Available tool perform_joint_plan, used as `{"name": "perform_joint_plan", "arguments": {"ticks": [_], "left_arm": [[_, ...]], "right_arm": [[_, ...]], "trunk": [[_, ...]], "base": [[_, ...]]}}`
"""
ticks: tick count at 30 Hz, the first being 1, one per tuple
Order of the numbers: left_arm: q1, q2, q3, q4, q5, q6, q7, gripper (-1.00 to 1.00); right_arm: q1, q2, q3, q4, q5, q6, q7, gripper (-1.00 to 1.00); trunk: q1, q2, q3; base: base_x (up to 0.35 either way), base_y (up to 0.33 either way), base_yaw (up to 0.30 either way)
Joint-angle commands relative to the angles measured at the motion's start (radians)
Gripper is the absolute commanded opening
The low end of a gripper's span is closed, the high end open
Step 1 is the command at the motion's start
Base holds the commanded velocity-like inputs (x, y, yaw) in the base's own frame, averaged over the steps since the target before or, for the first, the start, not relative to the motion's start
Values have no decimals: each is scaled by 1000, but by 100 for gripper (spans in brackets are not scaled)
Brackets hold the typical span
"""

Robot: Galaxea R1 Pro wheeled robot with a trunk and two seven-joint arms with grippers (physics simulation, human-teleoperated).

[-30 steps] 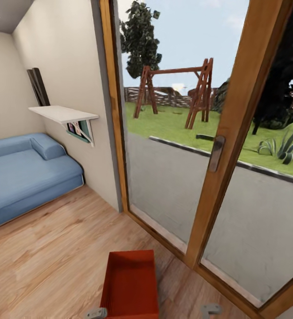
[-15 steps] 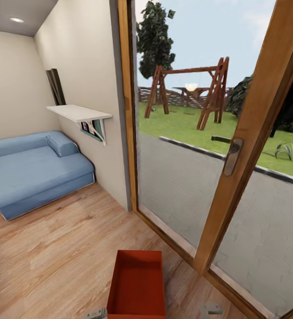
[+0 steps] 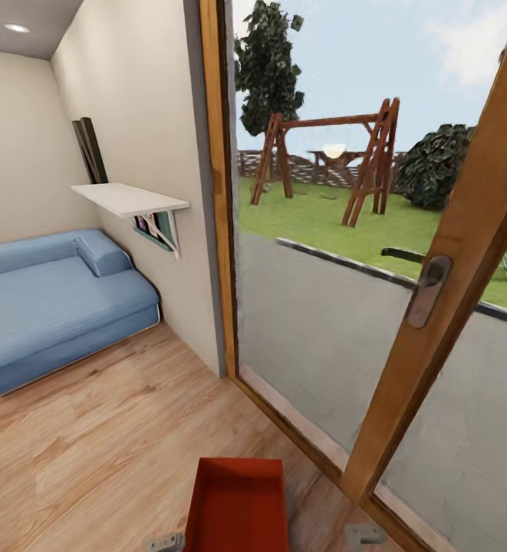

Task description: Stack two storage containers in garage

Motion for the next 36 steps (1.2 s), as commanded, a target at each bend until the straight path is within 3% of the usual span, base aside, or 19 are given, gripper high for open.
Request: {"name": "perform_joint_plan", "arguments": {"ticks": [1, 16, 24, 36], "left_arm": [[0, -1, 8, -2, 0, 7, -6, 100], [0, -1, 8, -2, 0, 7, -5, 100], [0, -1, 7, -2, 0, 7, -5, 100], [0, -1, 7, -2, -1, 7, -5, 100]], "right_arm": [[0, 0, 9, -2, -6, 7, -6, 100], [0, -1, 9, -2, -7, 7, -6, 100], [0, -1, 9, -2, -6, 7, -6, 100], [0, -1, 9, -2, -6, 7, -6, 100]], "trunk": [[1, -2, -2], [1, -2, -2], [1, -2, 0], [1, -2, 0]], "base": [[317, 0, 0], [53, 0, -3], [0, 0, -208], [0, 34, -16]]}}
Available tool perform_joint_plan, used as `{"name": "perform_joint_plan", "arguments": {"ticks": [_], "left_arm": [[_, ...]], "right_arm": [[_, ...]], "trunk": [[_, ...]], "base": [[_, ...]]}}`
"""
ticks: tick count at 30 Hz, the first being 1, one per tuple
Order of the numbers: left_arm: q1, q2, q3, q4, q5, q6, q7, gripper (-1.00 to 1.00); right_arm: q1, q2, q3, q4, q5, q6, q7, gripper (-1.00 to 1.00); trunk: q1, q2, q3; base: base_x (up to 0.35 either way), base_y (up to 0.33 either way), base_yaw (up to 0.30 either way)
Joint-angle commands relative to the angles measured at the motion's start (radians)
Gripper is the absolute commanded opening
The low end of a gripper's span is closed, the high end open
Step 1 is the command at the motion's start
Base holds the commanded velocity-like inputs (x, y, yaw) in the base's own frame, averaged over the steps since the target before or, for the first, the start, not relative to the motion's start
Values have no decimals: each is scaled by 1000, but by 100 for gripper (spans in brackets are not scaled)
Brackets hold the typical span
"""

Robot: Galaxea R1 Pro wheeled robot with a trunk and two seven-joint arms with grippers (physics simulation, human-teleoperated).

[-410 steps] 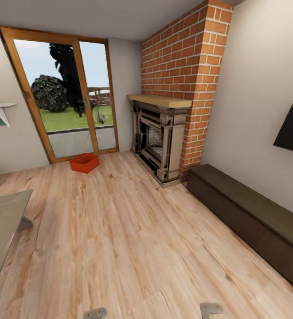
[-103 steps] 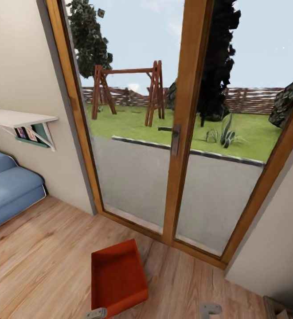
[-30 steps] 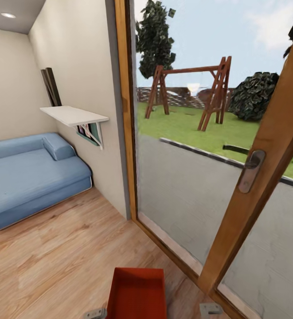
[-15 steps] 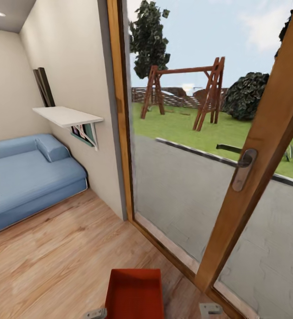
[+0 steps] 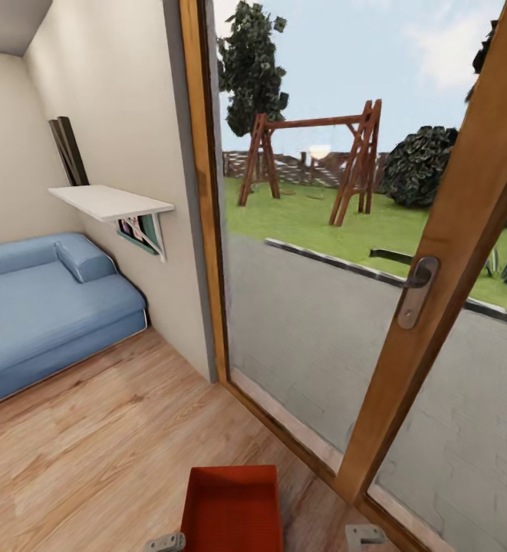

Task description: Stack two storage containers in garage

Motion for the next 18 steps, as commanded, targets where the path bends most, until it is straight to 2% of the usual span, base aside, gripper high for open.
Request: {"name": "perform_joint_plan", "arguments": {"ticks": [1, 15, 18], "left_arm": [[0, -1, 8, -2, 0, 7, -6, 100], [0, -1, 8, -2, 0, 7, -6, 100], [0, -1, 8, -2, 1, 7, -6, 100]], "right_arm": [[0, 0, 9, -2, -6, 7, -6, 100], [0, 0, 9, -2, -7, 7, -6, 100], [0, 0, 9, -2, -7, 7, -6, 100]], "trunk": [[0, -2, -2], [0, -2, -2], [0, -2, -2]], "base": [[0, 44, 0], [0, 7, 0], [14, 118, 0]]}}
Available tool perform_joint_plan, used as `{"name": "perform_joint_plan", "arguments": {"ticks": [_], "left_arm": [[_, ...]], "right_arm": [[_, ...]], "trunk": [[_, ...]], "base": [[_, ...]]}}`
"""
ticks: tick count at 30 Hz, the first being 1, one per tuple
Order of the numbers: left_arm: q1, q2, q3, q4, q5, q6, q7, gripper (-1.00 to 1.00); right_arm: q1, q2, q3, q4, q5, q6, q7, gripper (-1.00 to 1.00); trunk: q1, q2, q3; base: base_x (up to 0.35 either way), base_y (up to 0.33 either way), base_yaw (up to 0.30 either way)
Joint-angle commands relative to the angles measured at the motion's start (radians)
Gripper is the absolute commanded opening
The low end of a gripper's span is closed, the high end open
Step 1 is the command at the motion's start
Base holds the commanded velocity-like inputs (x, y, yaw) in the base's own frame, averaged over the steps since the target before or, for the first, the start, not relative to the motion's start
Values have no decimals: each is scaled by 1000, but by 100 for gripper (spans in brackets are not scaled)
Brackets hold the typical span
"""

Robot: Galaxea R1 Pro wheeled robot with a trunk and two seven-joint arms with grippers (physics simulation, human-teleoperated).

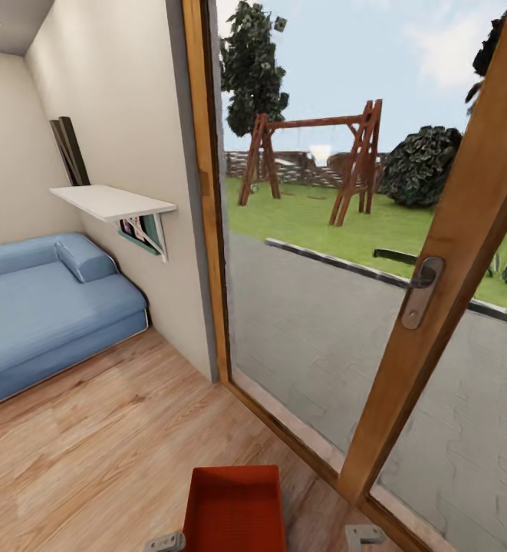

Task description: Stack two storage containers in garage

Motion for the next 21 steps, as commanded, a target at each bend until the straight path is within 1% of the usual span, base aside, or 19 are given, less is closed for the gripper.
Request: {"name": "perform_joint_plan", "arguments": {"ticks": [1, 5, 21], "left_arm": [[0, -1, 8, -2, 0, 7, -6, 100], [0, -1, 7, -2, 0, 7, -6, 100], [0, -1, 8, -2, 0, 7, -6, 100]], "right_arm": [[-1, 0, 9, -2, -6, 7, -6, 100], [-1, 0, 9, -2, -6, 7, -6, 100], [-1, 0, 9, -2, -6, 7, -6, 100]], "trunk": [[1, -2, -2], [1, -2, -2], [1, -2, -2]], "base": [[62, 224, 0], [39, 135, 0], [1, 5, 0]]}}
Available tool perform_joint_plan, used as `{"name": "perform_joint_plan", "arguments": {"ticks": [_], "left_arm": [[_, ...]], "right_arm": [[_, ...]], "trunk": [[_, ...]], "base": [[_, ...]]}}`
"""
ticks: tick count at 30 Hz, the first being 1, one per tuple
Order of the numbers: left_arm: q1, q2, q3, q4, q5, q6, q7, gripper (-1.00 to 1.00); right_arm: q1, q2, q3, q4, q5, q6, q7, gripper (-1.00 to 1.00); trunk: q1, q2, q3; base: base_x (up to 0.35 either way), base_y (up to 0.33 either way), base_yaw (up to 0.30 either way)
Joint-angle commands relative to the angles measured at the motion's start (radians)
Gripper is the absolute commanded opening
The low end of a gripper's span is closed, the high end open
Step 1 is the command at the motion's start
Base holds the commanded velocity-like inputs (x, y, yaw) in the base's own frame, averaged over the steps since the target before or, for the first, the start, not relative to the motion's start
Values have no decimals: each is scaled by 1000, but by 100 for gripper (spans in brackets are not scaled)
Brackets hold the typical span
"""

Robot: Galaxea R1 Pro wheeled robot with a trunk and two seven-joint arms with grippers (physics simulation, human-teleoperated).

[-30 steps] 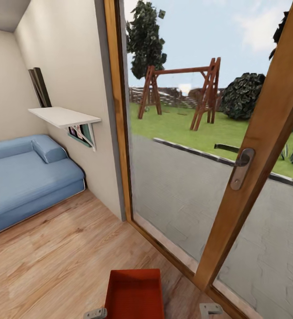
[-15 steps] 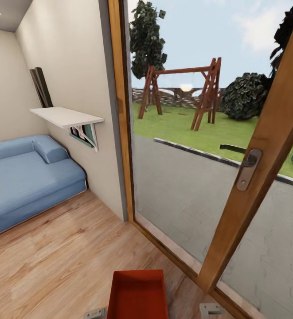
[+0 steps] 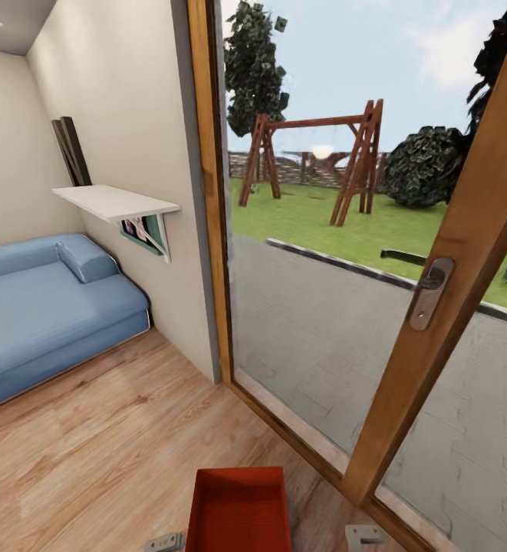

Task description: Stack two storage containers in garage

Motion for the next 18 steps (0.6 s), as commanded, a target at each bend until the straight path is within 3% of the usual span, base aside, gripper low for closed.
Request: {"name": "perform_joint_plan", "arguments": {"ticks": [1, 10, 18], "left_arm": [[0, -1, 8, -2, 0, 7, -6, 100], [0, -1, 8, -2, 0, 7, -6, 100], [0, -1, 8, -2, 0, 7, -6, 100]], "right_arm": [[0, 0, 9, -2, -7, 7, -6, 100], [0, 0, 9, -2, -6, 7, -6, 100], [0, 0, 9, -2, -6, 7, -6, 100]], "trunk": [[0, -2, -2], [0, -2, -3], [0, -2, -3]], "base": [[0, 0, 0], [0, 0, 118], [0, 0, 13]]}}
